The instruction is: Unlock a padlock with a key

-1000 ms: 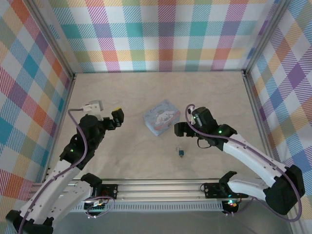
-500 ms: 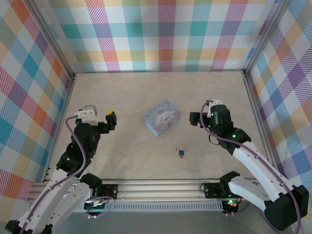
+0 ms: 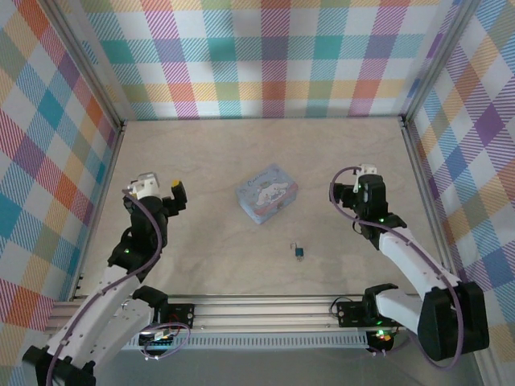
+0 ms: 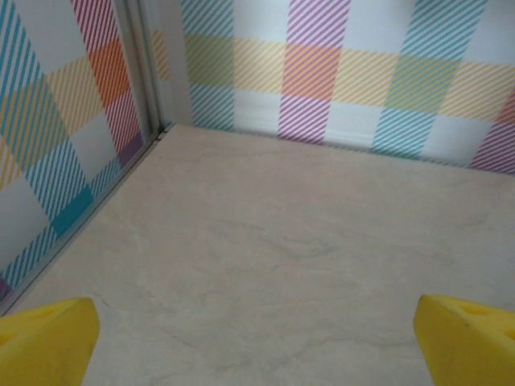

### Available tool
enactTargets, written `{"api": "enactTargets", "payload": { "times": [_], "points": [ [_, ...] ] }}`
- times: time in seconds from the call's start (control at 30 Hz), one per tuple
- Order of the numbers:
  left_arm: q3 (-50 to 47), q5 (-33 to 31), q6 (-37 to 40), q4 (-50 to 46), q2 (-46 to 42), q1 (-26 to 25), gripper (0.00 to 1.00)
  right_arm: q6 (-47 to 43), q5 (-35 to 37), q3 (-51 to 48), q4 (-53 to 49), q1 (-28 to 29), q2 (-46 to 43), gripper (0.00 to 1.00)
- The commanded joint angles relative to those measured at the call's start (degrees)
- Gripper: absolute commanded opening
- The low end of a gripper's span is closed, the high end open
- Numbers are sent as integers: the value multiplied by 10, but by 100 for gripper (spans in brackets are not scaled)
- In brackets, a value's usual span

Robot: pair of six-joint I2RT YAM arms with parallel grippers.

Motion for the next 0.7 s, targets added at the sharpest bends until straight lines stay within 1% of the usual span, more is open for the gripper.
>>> {"api": "enactTargets", "payload": {
  "times": [0.0,0.13,0.3,0.33,0.37,0.47,0.53,0.6,0.67],
  "points": [
    [-21,3,-14,57,20,24,100,-22,-10,-30,123,-20,27,100],
    [-37,20,-21,86,45,48,100,-51,-9,-52,199,-38,67,100],
    [-54,38,-22,117,76,70,100,-59,-43,-85,317,-65,127,100],
    [-57,41,-22,124,83,72,100,-62,-50,-88,326,-67,137,100],
    [-60,44,-22,131,89,74,100,-68,-54,-91,360,-69,150,100],
    [-67,49,-21,150,112,78,100,-80,-65,-98,418,-72,187,100],
    [-69,51,-20,163,129,81,100,-80,-81,-99,435,-77,209,100],
    [-70,57,-18,176,147,84,100,-82,-102,-110,479,-82,236,100],
    [-71,61,-14,190,164,88,100,-77,-107,-118,497,-89,243,100]
  ]
}}
